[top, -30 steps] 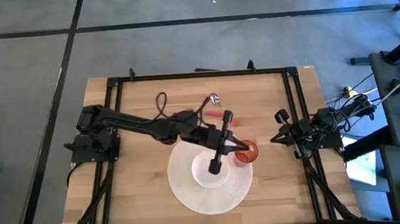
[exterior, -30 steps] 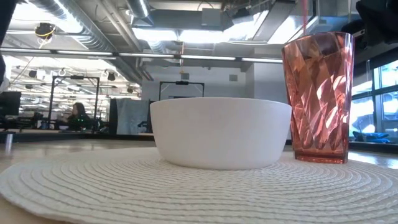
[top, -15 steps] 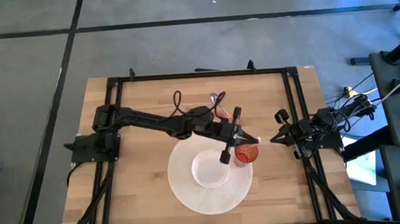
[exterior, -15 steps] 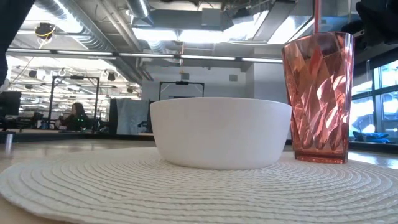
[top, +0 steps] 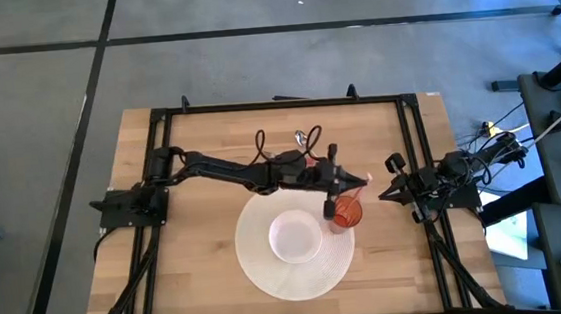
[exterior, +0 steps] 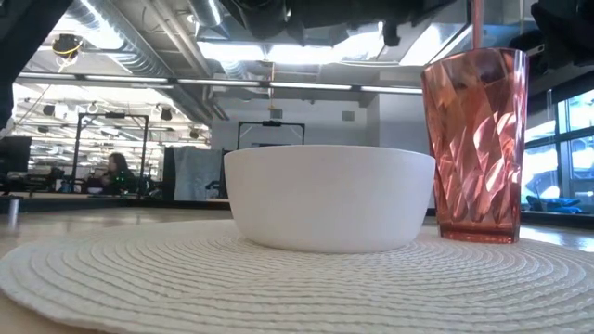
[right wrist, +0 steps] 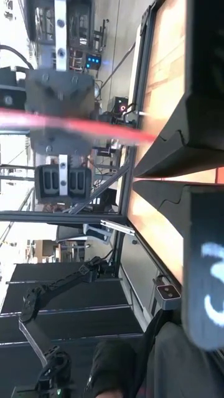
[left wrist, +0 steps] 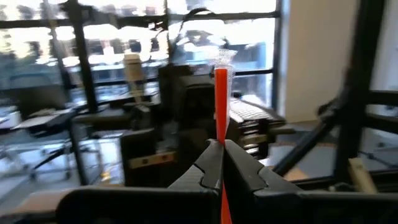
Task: Pick & Place Utensil
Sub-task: Put the orange straw into the orange cup on the white mat, then put the pink fork into the white bowl on the white mat
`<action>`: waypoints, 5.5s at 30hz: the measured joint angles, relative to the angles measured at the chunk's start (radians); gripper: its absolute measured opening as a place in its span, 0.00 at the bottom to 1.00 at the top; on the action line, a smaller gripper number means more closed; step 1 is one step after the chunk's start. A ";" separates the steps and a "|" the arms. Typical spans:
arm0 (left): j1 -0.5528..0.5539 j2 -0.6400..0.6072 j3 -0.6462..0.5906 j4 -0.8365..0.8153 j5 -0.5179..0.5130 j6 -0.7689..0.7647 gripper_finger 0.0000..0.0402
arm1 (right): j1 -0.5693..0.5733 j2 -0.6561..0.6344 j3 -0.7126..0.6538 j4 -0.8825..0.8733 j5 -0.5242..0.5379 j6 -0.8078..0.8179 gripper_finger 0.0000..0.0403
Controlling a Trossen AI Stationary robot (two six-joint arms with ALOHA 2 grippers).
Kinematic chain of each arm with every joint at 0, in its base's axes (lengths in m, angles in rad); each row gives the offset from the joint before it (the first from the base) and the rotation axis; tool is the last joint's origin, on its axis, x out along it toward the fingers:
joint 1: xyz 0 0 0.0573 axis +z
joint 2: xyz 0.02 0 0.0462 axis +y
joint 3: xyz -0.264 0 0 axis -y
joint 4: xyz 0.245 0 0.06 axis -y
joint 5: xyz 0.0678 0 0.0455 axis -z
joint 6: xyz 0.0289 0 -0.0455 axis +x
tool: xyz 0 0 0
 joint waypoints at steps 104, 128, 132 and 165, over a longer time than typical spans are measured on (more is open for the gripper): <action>0.411 -0.124 -0.055 -1.449 -0.105 0.271 0.45 | 0.000 0.000 0.000 0.014 0.054 0.024 0.05; 0.423 0.002 -0.004 -1.357 0.023 0.476 0.49 | 0.000 0.006 0.000 0.006 0.061 0.022 0.05; 0.423 0.022 -0.004 -1.358 0.027 0.502 0.49 | 0.000 0.006 0.000 0.003 0.061 0.024 0.05; 0.394 0.038 -0.010 -1.352 -0.018 0.415 0.02 | 0.000 0.006 0.000 -0.015 0.061 0.027 0.05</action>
